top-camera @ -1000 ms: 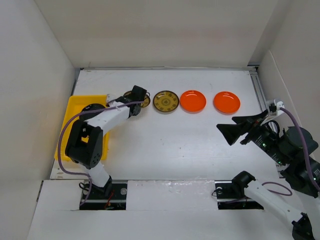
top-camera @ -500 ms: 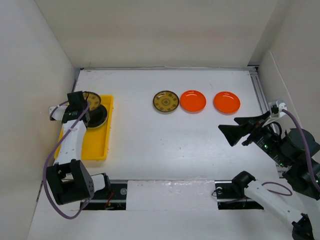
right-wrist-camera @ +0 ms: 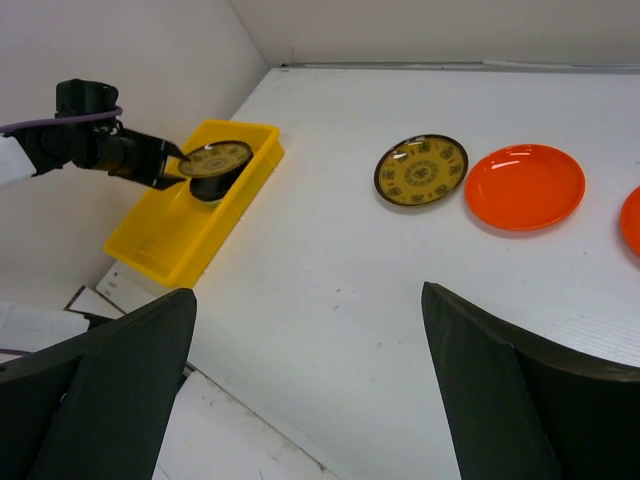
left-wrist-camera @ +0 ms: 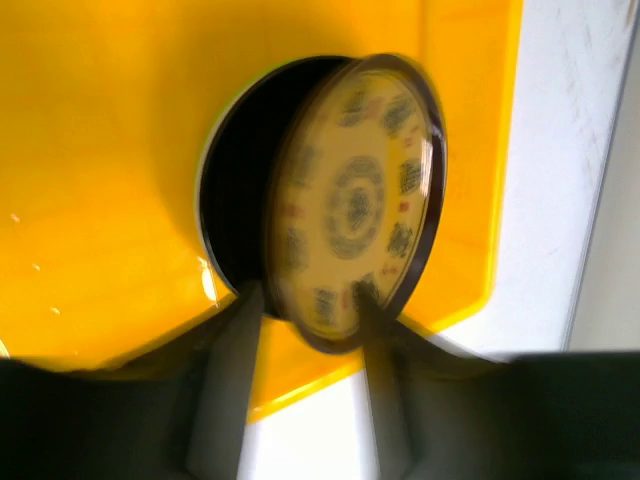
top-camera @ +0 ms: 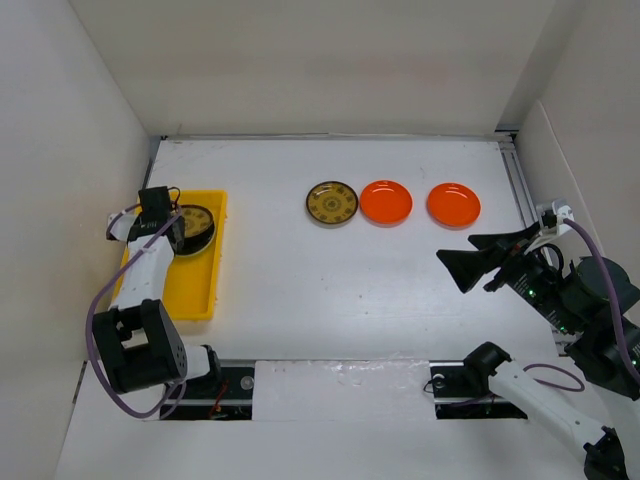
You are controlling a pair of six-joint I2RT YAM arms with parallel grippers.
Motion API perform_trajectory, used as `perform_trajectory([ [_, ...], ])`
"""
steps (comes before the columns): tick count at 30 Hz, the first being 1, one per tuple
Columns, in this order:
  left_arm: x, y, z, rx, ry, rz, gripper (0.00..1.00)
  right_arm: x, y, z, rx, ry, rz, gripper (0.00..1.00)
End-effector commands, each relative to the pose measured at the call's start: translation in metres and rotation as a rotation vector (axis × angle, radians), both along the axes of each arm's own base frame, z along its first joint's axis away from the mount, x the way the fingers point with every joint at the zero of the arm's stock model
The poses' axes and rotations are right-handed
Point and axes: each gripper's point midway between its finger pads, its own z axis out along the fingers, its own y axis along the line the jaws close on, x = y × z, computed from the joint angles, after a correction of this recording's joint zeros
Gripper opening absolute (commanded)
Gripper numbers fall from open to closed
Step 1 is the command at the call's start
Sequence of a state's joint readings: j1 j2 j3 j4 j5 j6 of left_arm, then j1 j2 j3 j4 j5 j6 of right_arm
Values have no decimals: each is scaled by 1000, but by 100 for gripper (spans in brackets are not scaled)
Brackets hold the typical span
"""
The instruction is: Place the plates into the plastic bin on the countertop
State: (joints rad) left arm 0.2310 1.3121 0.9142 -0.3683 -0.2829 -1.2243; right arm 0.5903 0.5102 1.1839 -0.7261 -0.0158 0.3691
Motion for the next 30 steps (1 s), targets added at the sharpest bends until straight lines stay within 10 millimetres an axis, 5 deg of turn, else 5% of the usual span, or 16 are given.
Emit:
perform_trajectory([
  [1,0,11,30,52,-57,36,46,-7,-3,22,29,-64,11,100],
  [5,0,14,68,94,-126,29,99,-6,-4,20,24,-57,2,100],
  [8,34,-15,111,164,-278,-202,100,-5,-6,20,24,-57,-9,100],
  [9,49,-61,125,157,-343,-373,100,-4,-7,20,23,-57,-20,100],
  [11,82,-117,129,191,-342,-561,100,0,-8,19,24,-58,-35,100],
  [12,87,-177,124,223,-320,-767,100,3,-9,17,18,-51,-49,100],
  [14,103,-226,120,220,-290,-901,100,7,-6,17,16,-47,-49,100],
  [16,113,-272,74,157,-234,-1046,100,8,-3,18,13,-43,-40,100],
  [18,119,-283,38,111,-199,-1075,100,7,-1,24,33,-55,-28,100],
  [20,124,-301,25,58,-232,-1115,100,6,1,24,34,-55,-16,100],
  [30,138,-321,-58,-16,-77,-1198,93,5,-2,15,25,-28,-27,100],
])
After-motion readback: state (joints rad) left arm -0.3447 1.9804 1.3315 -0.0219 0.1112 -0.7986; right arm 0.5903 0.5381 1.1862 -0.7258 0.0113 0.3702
